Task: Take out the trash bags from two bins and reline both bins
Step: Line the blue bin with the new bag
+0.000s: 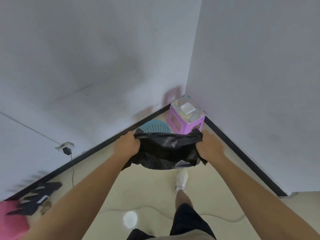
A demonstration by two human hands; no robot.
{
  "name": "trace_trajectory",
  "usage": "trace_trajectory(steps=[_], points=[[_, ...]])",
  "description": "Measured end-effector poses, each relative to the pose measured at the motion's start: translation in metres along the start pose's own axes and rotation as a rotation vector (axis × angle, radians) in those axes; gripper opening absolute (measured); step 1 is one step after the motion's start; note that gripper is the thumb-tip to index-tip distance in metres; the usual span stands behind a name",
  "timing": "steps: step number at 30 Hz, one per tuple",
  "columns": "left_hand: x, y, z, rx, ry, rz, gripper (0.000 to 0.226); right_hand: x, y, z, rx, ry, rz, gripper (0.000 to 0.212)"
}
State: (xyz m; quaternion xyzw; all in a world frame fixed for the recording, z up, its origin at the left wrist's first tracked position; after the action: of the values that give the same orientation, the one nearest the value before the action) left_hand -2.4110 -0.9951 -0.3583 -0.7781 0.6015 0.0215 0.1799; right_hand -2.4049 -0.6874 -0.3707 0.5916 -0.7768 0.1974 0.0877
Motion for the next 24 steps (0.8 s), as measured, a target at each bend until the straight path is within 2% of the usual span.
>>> trace_trajectory(steps=[3, 6, 8, 11, 13, 17, 21, 24], points=[[-0.026, 0.060, 0.038, 0.089, -0.276, -0.106, 0.027, 0.000, 0.076, 0.033, 0.152, 0.168, 0.079, 0.041], [-0.057, 0.108, 0.061, 0.101, -0.547, -0.222, 0.026, 0.013, 0.140, 0.060, 0.272, 0.314, 0.056, 0.029], [-0.075, 0.140, 0.080, 0.117, -0.630, -0.265, 0.028, 0.022, 0.175, 0.078, 0.318, 0.384, 0.030, 0.030], [-0.093, 0.182, 0.117, 0.155, -0.657, -0.276, 0.039, 0.035, 0.218, 0.108, 0.359, 0.465, -0.041, 0.038], [-0.094, 0.204, 0.143, 0.169, -0.688, -0.355, 0.037, 0.041, 0.240, 0.133, 0.387, 0.513, -0.085, 0.041], [-0.070, 0.251, 0.196, 0.072, -0.693, -0.473, 0.032, 0.051, 0.274, 0.206, 0.502, 0.611, -0.158, 0.055], [-0.024, 0.295, 0.274, 0.054, -0.659, -0.535, 0.027, 0.052, 0.305, 0.297, 0.569, 0.517, -0.254, 0.083], [0.010, 0.323, 0.332, 0.039, -0.654, -0.568, 0.026, 0.048, 0.321, 0.373, 0.605, 0.445, -0.288, 0.085]])
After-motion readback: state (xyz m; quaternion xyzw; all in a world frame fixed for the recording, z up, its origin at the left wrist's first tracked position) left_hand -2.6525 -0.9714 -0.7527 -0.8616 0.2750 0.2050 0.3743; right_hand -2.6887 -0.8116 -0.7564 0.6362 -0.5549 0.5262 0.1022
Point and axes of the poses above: each hand's wrist, its own y-axis towards the middle knuckle, its own z-axis out of the palm, x = y × z, the point moved 7 cm from there along y, towards the middle knuckle, and after that the axes turned 5 degrees about -x, right-handed, at the moved point
